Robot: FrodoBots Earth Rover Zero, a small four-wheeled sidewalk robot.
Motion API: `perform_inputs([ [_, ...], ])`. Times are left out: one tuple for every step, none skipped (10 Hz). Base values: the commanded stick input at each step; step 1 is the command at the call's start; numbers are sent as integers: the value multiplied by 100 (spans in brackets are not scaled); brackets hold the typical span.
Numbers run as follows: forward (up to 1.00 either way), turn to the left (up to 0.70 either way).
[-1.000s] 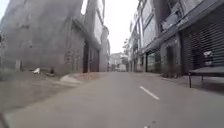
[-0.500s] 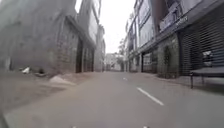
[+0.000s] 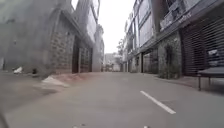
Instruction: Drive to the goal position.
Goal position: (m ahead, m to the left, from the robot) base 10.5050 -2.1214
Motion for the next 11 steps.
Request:
perform_inputs([
  [85, -31],
  [85, -26],
  [85, -22],
  [85, -17],
  [85, -13],
  [85, -11],
  [85, -10],
  [85, -10],
  [85, -10],
  [85, -10],
  [85, -9],
])
